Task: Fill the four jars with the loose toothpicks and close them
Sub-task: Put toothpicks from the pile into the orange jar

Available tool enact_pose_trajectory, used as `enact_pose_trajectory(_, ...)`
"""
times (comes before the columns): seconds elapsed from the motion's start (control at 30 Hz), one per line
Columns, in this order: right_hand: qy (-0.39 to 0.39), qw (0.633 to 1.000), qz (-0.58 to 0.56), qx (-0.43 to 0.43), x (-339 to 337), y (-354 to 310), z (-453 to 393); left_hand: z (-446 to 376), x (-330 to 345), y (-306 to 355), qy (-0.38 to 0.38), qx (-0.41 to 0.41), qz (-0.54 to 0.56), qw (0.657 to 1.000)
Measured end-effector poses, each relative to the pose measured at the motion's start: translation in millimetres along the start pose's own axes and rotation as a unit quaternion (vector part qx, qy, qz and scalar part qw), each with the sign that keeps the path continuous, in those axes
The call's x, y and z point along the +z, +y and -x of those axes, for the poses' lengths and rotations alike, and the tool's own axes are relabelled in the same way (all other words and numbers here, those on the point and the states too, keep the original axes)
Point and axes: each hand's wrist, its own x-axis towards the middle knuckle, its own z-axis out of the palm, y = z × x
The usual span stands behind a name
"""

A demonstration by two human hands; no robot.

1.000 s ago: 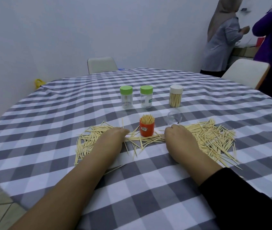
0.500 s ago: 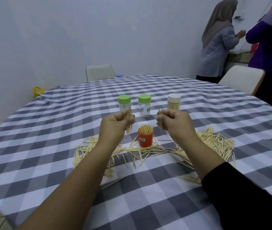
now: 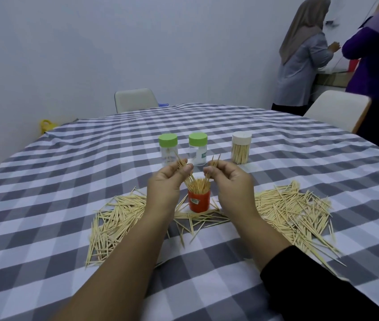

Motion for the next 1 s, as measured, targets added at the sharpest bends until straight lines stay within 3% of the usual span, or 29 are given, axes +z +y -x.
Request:
enact_pose_trajectory(0.17,-0.038,0.999,0.008,0.02,3.4,6.6,2.8,1.5,1.6,-5.9,-0.024,-0.006,-0.017,1.0)
enact_pose_trajectory(0.4,-0.01,0.997,0.066,0.032,2.9,10.6,1.7,5.3,1.2,-8.2,-0.035,-0.019,-0.073,0.997)
enact_pose_trajectory(0.63,-0.035,0.995,0.082,0.043,0.0,10.3,1.7,-0.1,-2.8,-16.3,-0.029,0.041,-0.237,0.97)
enact_pose_trajectory(0.83,-0.073,0.996,0.023,0.039,0.9,5.3,6.6,6.7,-0.7,-9.7,-0.055,0.059,-0.214,0.974)
enact_pose_trajectory(1.0,-0.118,0.991,0.059,-0.005,5.0,8.3,9.8,7.7,-3.5,-13.1,-0.087,0.086,-0.285,0.951)
